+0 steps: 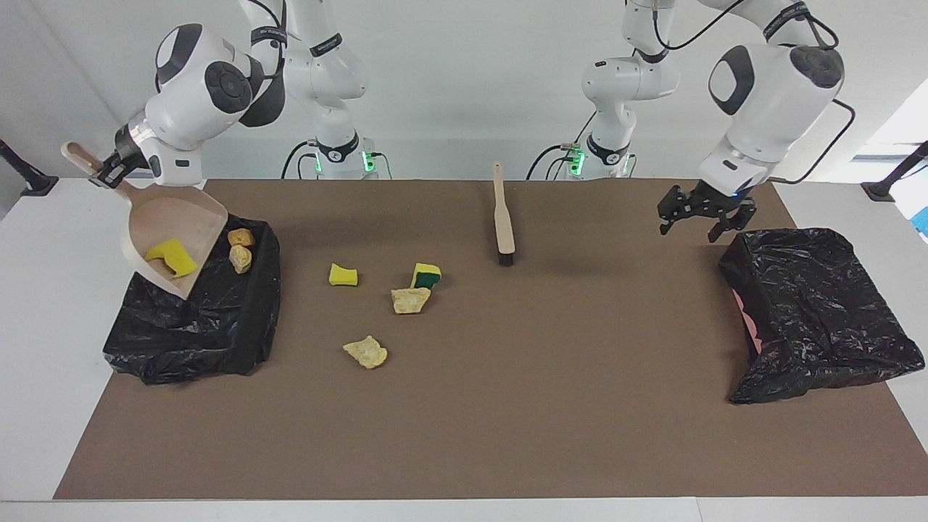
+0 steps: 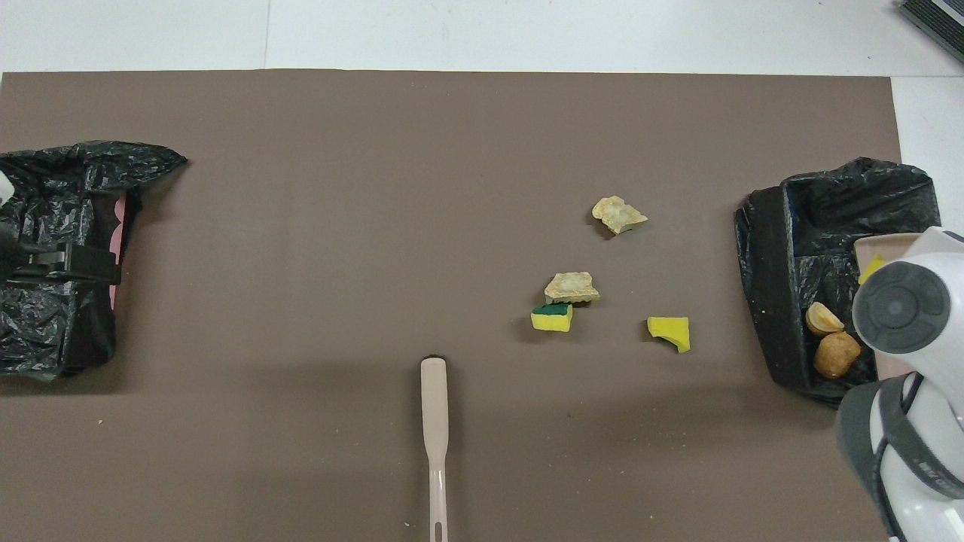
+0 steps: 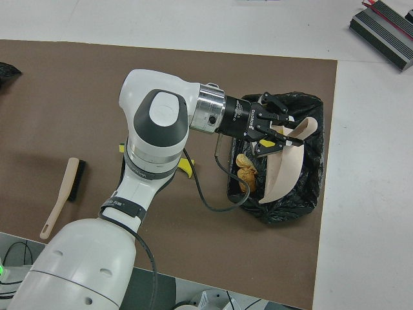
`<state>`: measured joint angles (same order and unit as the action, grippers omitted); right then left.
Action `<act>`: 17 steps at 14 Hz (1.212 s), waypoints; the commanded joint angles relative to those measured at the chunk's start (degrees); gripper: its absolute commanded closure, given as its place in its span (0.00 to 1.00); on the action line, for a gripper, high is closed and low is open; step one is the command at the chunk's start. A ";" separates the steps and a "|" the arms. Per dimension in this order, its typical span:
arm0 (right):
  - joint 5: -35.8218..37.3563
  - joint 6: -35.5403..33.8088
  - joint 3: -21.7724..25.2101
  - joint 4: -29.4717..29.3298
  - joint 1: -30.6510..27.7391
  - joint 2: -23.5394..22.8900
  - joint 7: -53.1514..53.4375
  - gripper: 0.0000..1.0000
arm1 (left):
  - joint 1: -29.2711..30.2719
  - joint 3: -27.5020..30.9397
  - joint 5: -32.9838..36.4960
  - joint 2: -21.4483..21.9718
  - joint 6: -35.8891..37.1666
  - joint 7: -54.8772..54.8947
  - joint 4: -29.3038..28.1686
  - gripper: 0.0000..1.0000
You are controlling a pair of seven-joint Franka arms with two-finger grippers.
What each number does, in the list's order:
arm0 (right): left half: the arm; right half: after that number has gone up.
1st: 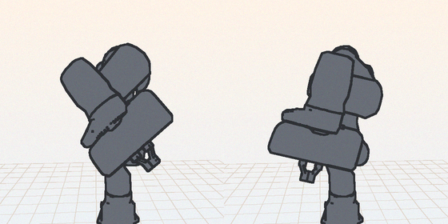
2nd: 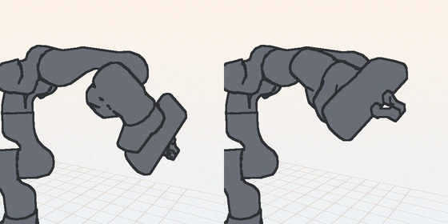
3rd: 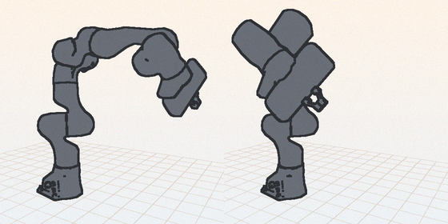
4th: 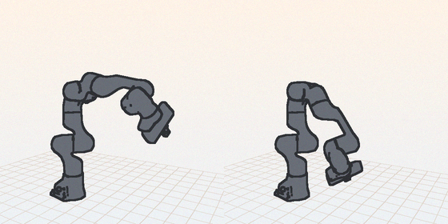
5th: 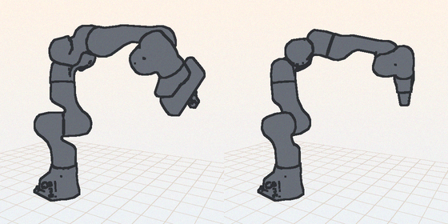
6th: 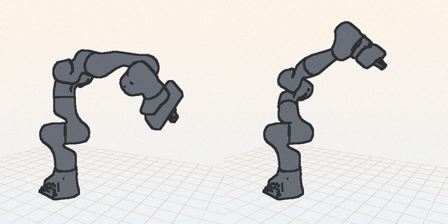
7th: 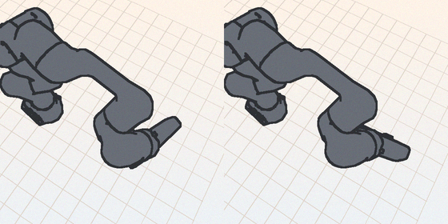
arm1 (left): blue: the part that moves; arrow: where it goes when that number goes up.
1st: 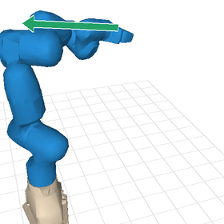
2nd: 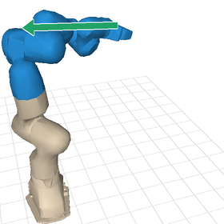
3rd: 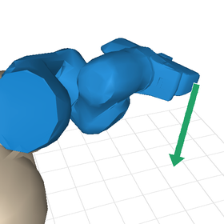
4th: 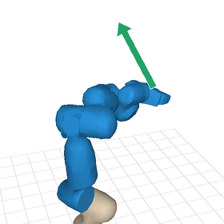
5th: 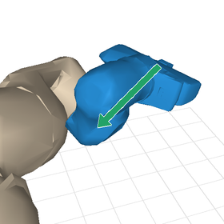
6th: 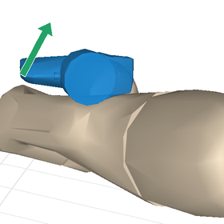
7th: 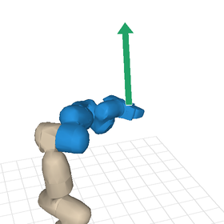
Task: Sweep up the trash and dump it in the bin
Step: 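Tip the dustpan contents into the black bag with the right gripper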
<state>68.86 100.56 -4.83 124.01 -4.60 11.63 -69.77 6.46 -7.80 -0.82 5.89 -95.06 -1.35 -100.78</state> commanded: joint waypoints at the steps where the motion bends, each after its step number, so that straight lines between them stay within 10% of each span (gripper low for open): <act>1: 4.35 -1.51 -0.18 3.25 1.35 1.38 1.83 1.00 | -0.66 -0.46 1.52 -0.79 2.26 -3.57 1.83 0.00; 10: 7.71 -7.40 -0.18 -2.35 4.16 1.73 -1.23 1.00 | 0.13 0.15 1.26 -0.17 2.25 -3.83 2.08 0.00; 17: -19.67 -8.62 0.26 -18.25 3.37 -6.08 8.37 1.00 | 0.13 0.15 1.26 -0.17 2.25 -3.83 2.08 0.00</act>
<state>56.95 94.02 -4.30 112.07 -0.48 10.19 -66.75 6.52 -7.54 -0.55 5.58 -93.76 -4.54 -99.40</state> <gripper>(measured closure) 0.683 0.000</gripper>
